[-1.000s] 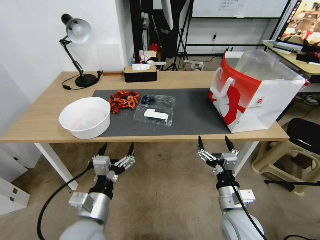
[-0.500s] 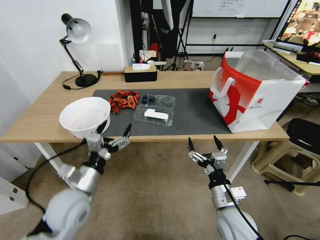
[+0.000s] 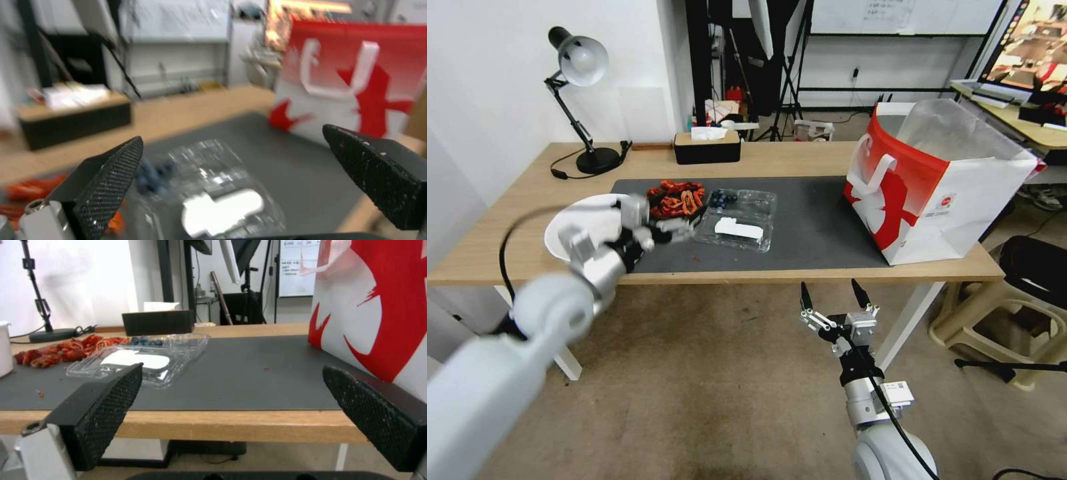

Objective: Close the takeout container lid, then place the container into the takeout bag.

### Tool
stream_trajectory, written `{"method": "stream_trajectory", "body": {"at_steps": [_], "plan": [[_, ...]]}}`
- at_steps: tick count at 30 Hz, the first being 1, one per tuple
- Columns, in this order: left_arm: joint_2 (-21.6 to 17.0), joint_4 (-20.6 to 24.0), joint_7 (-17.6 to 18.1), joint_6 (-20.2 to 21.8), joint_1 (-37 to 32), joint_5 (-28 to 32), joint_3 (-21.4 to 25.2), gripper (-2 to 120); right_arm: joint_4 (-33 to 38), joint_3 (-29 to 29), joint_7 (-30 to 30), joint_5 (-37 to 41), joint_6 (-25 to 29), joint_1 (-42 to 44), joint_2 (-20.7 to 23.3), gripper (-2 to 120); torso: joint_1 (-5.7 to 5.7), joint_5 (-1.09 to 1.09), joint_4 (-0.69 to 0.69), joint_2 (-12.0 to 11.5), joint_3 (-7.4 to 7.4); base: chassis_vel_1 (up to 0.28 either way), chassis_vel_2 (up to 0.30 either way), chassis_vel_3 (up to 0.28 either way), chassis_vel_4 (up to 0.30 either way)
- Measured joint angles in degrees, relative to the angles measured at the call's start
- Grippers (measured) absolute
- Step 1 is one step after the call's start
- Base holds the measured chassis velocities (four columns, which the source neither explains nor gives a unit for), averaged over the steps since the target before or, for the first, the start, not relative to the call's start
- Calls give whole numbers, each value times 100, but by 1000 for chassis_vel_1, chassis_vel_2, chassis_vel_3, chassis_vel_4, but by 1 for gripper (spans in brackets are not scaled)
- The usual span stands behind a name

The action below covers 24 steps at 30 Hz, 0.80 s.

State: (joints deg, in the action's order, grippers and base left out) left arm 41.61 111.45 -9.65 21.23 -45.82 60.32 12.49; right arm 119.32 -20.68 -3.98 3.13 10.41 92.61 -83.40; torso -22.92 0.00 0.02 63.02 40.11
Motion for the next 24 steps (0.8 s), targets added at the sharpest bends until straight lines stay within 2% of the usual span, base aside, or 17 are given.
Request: {"method": "stream_trajectory", "body": {"at_steps": [2, 4, 7, 8, 10, 12, 14, 15, 17, 18, 21, 24], "plan": [[-59, -325, -169, 596, 664, 367, -481, 100, -24, -6, 5, -42, 33, 30, -42, 100, 0, 1, -1, 0, 0, 0, 0, 0, 0], [-59, -418, -197, 708, 833, 453, -634, 100, -30, -8, 7, -55, 44, 42, -51, 100, 0, -1, -2, 0, 0, 0, 0, 0, 0], [35, -790, -242, 1182, 1599, 867, -1423, 100, -52, -12, 13, -125, 76, 60, -101, 100, 0, 0, -1, 0, 1, 0, 0, 0, 0], [35, -790, -242, 1182, 1599, 867, -1423, 100, -52, -12, 13, -125, 76, 60, -101, 100, 0, 0, -1, 0, 1, 0, 0, 0, 0], [213, -981, 92, 1457, 1962, 1133, -1744, 100, -66, -9, 16, -166, 85, 61, -129, 100, 0, 1, -1, 0, 1, 0, 0, 0, 0], [272, -1052, 186, 1534, 2055, 1179, -1817, 100, -70, -9, 16, -178, 91, 65, -135, 100, 0, 1, -1, 0, 0, 0, 0, 0, 0], [470, -1291, 592, 1754, 2330, 1300, -2005, 100, -86, -9, 18, -227, 115, 91, -144, 100, 0, 1, -3, 1, 1, 0, 0, 0, 0], [470, -1291, 592, 1754, 2330, 1300, -2005, 100, -86, -9, 18, -227, 115, 91, -144, 100, 0, 1, -3, 1, 1, 0, 0, 0, 0], [647, -1460, 968, 1991, 2522, 1456, -2071, 100, -98, -9, 22, -254, 140, 114, -145, 100, 0, 1, -1, 1, 0, 0, 0, 0, 0], [647, -1460, 968, 1991, 2522, 1456, -2071, 100, -98, -9, 22, -254, 140, 114, -145, 100, 0, 1, -1, 1, 0, 0, 0, 0, 0], [930, -1813, 1517, 2142, 2815, 1509, -2222, 100, -121, -16, 23, -283, 172, 133, -160, 100, 1, 1, -2, 1, 0, 0, 0, 0, 0], [995, -1990, 1560, 2144, 2923, 1504, -2316, 100, -122, -14, 24, -293, 173, 132, -167, 100, 0, 1, -2, 1, 0, 0, 0, 0, 0]]}}
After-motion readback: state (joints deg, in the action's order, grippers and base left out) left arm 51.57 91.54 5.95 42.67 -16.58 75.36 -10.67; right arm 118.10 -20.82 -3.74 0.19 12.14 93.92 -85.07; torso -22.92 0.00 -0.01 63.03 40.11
